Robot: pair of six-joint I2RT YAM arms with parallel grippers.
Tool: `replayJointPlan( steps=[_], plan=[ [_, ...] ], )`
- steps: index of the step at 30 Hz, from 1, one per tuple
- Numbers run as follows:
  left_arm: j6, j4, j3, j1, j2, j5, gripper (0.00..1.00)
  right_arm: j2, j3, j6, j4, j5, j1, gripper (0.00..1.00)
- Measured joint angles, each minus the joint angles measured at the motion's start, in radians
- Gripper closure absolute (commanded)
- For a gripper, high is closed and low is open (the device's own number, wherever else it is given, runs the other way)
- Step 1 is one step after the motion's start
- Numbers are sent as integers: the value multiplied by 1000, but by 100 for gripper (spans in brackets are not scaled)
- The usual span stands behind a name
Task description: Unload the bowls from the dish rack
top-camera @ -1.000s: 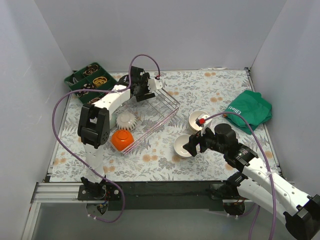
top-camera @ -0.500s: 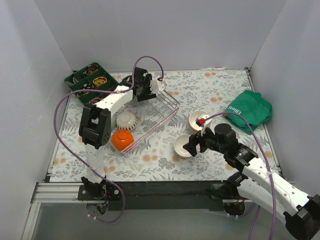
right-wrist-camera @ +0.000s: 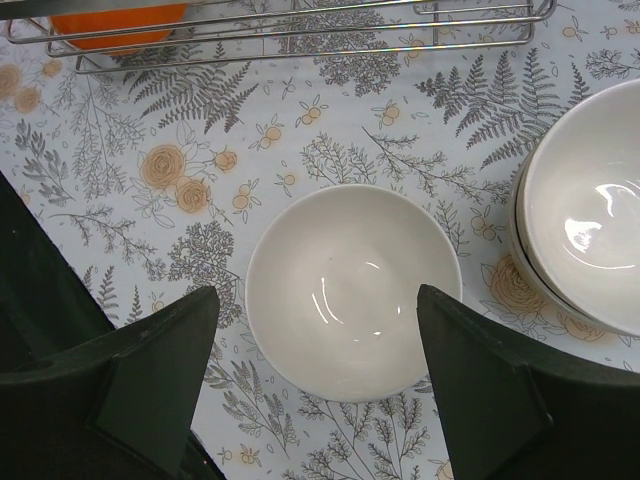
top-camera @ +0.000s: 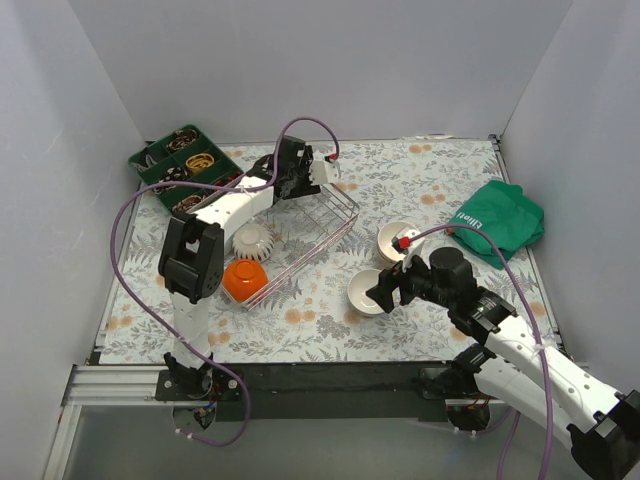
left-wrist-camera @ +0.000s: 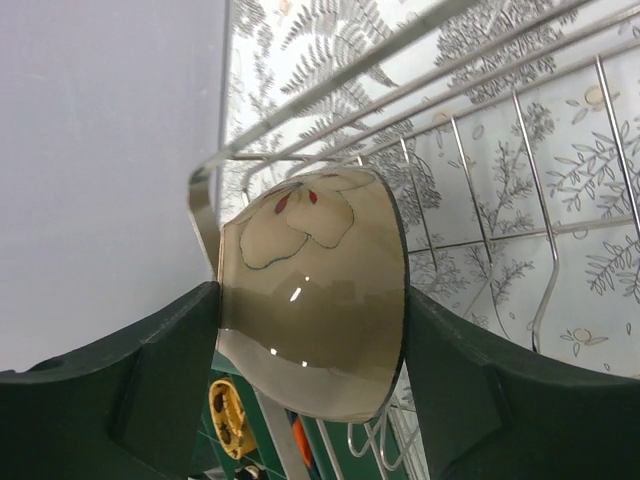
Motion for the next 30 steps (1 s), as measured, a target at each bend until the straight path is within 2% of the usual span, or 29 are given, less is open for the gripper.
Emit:
replayJointPlan(
  steps=[8, 15, 22, 30],
  plan=[
    [-8, 88, -59, -29, -61, -53, 100, -4, 0, 0, 0, 4, 0, 12],
    [-79, 156, -108, -34, -91, -114, 100, -18, 0, 0, 0, 4, 0, 12],
    [-284, 167, -108, -46, -123, -192, 100, -16, 2, 0, 0, 3, 0, 12],
    [-562, 163, -114, -71, -288, -227, 100, 18, 38, 4, -1, 0, 0, 12]
  ],
)
